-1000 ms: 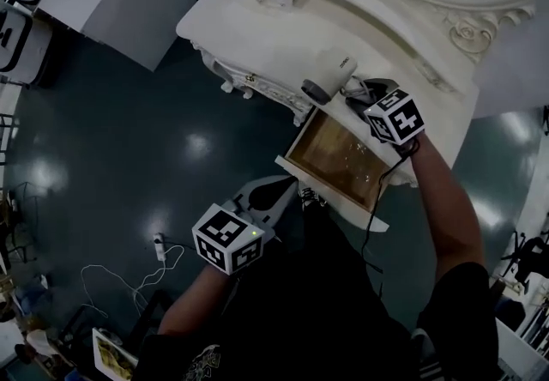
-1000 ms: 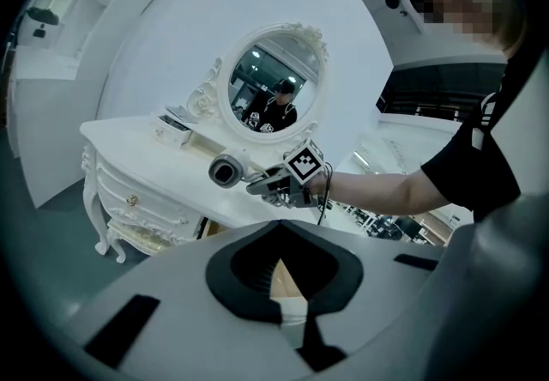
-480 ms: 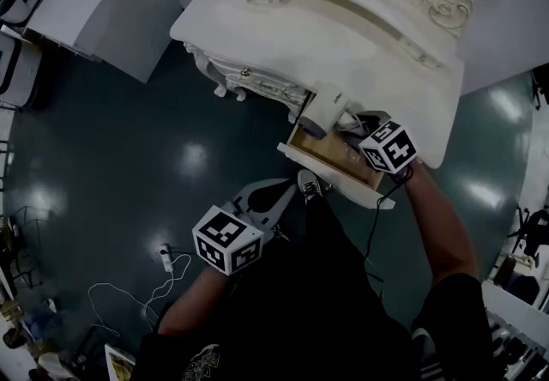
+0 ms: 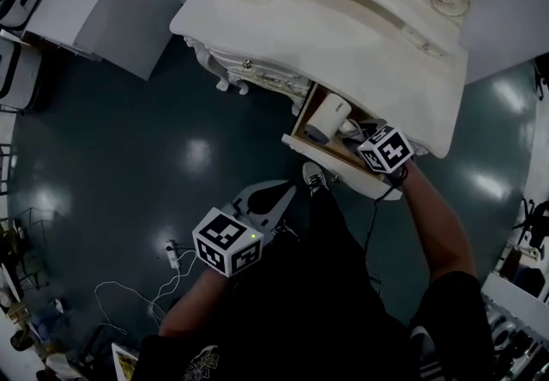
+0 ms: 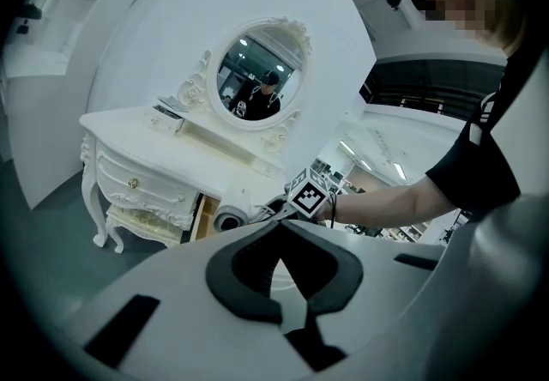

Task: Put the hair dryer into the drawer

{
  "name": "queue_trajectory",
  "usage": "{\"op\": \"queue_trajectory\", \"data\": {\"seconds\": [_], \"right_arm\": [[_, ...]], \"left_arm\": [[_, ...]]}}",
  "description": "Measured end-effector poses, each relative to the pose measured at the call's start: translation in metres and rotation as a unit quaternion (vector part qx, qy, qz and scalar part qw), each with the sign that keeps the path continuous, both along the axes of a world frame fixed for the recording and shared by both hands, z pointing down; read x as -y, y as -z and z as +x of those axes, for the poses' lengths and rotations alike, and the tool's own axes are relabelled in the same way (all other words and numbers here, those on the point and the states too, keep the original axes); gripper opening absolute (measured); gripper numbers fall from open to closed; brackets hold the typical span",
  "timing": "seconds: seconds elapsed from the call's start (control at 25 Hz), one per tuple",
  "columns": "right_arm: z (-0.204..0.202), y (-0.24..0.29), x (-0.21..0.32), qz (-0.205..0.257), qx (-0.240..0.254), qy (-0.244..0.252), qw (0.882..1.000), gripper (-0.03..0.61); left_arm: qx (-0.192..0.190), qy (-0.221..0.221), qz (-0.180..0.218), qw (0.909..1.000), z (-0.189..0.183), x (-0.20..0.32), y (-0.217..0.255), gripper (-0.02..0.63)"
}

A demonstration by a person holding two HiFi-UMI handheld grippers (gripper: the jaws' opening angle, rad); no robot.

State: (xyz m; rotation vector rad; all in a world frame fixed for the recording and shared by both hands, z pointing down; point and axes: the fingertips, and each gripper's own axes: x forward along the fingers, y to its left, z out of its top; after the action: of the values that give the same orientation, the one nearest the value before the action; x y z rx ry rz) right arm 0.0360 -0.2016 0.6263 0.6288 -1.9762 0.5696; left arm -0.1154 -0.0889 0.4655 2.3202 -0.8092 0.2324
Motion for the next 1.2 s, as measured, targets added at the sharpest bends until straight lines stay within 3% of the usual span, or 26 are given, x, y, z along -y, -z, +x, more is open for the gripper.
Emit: {"op": "queue_trajectory", "data": {"seconds": [0.44, 0.8, 1.2], "right_arm": [[0.009, -0.062, 0.0, -0.033, -0.041, 0.03, 0.998, 0.233], [0.012, -0.107, 0.017, -0.056, -0.043, 0.031, 0.997, 0.233], [0.001, -0.133, 0.031, -0.045, -0.041, 0.059, 0.996, 0.233]], "left_arm": [[0.01, 0.002, -0.025, 0.9996, 0.005, 0.007, -0.018, 0.003], [0.023, 0.008, -0.054, 0.9983, 0.01, 0.018, -0.04, 0.003], [0.021, 0.025, -0.082, 0.9962, 0.015, 0.03, -0.064, 0.003]]}}
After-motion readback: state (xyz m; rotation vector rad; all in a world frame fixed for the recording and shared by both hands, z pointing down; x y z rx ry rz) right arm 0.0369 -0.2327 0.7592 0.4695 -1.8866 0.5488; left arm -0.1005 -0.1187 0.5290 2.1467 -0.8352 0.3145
